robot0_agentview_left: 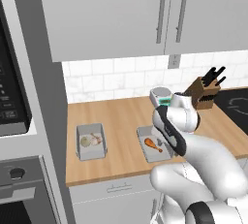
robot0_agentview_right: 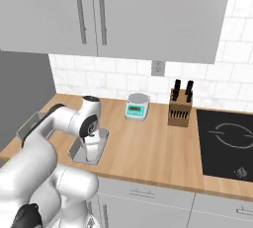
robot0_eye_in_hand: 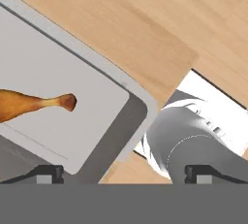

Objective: Take the meat container that has the chicken drumstick and place it on the second highest rack of the freezer. Then take the vegetable container that has the garlics and place it on the highest rack of the freezer.

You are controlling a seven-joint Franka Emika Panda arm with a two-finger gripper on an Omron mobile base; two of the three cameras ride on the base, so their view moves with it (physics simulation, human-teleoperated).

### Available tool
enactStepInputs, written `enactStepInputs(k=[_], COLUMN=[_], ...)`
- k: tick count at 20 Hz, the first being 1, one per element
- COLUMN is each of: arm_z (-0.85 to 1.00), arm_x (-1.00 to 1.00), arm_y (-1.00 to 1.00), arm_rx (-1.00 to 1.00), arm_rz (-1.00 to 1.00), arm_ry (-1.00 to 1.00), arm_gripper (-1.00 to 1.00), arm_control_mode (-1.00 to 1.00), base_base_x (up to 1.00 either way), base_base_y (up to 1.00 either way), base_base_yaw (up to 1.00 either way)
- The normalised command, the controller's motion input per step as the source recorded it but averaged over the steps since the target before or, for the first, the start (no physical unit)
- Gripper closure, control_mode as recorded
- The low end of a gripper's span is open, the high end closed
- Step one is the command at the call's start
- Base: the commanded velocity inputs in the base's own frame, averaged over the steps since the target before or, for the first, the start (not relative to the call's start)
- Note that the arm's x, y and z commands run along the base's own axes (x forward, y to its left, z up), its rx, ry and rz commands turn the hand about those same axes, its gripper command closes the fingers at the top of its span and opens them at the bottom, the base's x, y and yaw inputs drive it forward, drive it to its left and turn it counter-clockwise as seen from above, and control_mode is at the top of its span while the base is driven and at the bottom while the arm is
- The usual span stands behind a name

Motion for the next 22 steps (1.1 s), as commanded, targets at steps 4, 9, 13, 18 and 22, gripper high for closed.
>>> enactStepInputs(k=[4,9,13,18,22], arm_z=[-0.34,-0.39,-0.50,-0.40,-0.38], arm_x=[0.19,0.01,-0.18,-0.01,0.00], arm_y=[0.00,0.02,0.15,0.11,0.26], arm_rx=[0.00,0.00,0.00,0.00,-0.01], arm_rz=[0.00,-0.02,-0.06,-0.08,-0.08], arm_ry=[0.12,0.06,0.05,0.06,0.03], arm_gripper=[-1.00,-1.00,-1.00,-1.00,1.00], arm_control_mode=[-1.00,-1.00,-1.00,-1.00,-1.00], base_base_x=[0.00,0.00,0.00,0.00,0.00], base_base_y=[0.00,0.00,0.00,0.00,0.00], base_base_yaw=[0.00,0.00,0.00,0.00,0.00])
